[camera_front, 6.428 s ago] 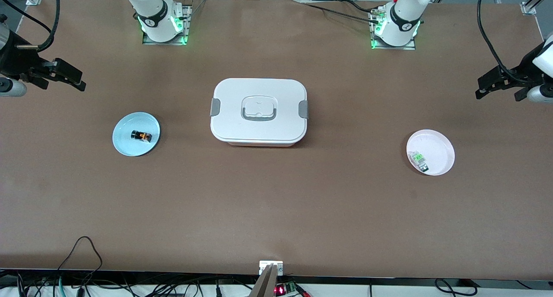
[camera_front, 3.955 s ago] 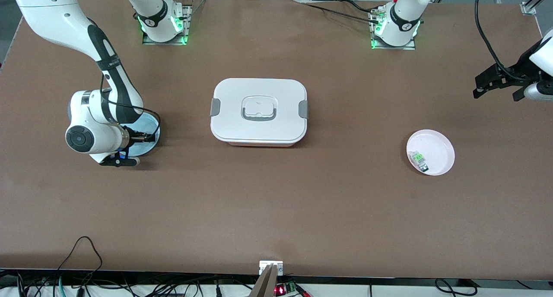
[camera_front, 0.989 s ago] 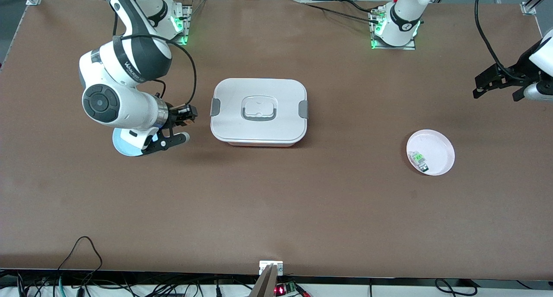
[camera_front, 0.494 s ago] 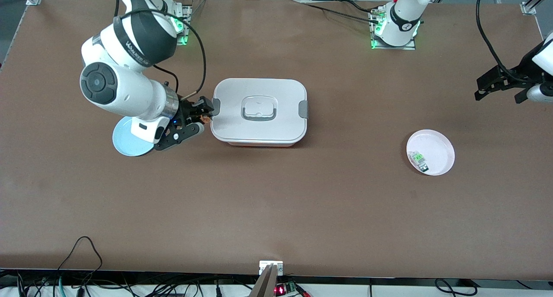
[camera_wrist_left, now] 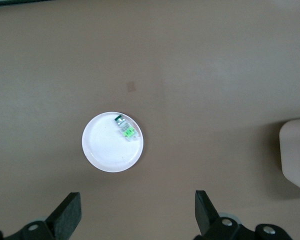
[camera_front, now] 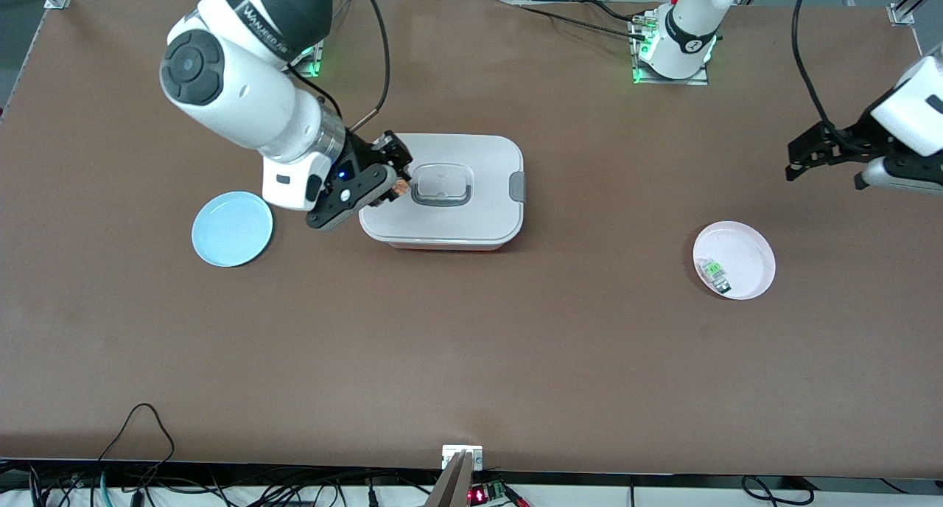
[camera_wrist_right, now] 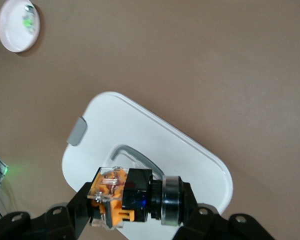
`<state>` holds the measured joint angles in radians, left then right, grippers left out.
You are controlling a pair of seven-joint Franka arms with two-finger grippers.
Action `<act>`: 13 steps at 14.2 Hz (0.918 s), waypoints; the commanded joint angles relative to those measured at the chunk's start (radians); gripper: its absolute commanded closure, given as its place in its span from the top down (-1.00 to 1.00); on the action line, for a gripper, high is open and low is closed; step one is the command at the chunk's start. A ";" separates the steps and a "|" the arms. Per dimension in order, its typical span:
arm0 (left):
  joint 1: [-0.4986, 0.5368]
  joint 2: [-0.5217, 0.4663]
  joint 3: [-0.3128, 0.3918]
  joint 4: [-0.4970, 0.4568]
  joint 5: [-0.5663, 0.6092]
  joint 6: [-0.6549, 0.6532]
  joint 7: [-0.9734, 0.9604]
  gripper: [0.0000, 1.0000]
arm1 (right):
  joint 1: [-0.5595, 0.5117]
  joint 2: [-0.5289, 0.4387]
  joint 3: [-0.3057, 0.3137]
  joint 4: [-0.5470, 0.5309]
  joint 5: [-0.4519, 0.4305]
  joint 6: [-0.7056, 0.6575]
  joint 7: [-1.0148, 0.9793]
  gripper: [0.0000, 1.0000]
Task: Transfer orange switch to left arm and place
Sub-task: 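Lift the orange switch with the right gripper over the white box, then raise the switch with the right gripper while the left gripper approaches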
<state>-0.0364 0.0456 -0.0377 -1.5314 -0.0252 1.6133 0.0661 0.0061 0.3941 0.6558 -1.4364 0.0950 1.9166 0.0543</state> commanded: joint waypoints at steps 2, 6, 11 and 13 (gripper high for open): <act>0.073 -0.009 -0.002 0.045 -0.186 -0.047 0.017 1.00 | 0.026 0.009 0.021 0.014 0.006 0.125 -0.086 -1.00; 0.110 0.054 0.002 -0.003 -0.312 -0.059 0.021 1.00 | 0.086 0.017 0.021 0.014 0.006 0.293 -0.113 -1.00; 0.145 0.106 0.007 -0.042 -0.541 -0.177 0.076 1.00 | 0.138 0.039 0.024 0.013 0.026 0.426 -0.090 -1.00; 0.151 0.129 0.009 -0.073 -0.687 -0.178 0.077 1.00 | 0.175 0.039 0.022 0.010 0.112 0.487 -0.087 -1.00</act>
<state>0.0982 0.1588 -0.0297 -1.5792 -0.6003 1.4509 0.1090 0.1507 0.4277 0.6738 -1.4373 0.1438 2.3535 -0.0370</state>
